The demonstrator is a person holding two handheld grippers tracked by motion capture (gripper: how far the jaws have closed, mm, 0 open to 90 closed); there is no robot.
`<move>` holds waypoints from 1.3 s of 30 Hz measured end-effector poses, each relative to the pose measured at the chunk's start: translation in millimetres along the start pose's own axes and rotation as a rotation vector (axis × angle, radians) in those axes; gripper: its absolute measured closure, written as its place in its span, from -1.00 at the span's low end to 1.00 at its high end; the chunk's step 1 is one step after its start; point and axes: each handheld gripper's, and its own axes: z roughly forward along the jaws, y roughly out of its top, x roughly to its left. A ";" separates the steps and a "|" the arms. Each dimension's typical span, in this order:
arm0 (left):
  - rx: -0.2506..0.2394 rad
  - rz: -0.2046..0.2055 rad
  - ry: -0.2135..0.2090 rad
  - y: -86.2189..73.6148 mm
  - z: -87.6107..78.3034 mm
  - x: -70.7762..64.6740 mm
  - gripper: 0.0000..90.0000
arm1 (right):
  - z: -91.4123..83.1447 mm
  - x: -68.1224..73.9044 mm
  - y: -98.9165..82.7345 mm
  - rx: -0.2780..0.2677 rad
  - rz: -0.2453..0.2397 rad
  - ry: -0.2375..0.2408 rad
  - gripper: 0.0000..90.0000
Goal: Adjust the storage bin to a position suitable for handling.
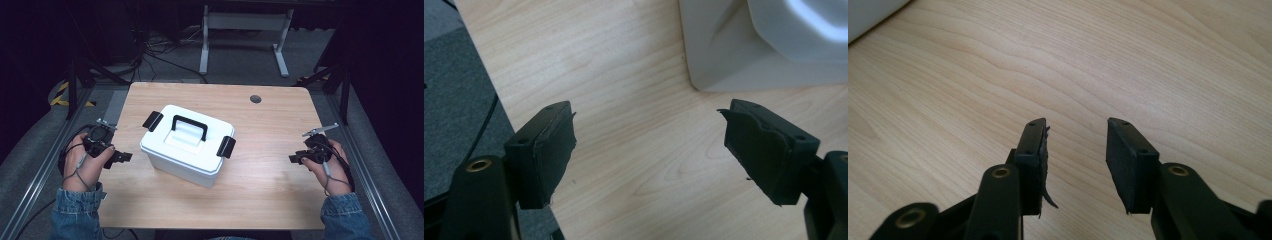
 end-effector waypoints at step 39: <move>-0.061 0.028 -0.086 -9.5 -8.5 -8.8 -0.59 | -18.1 64.9 70.9 -0.087 -0.256 0.229 0.16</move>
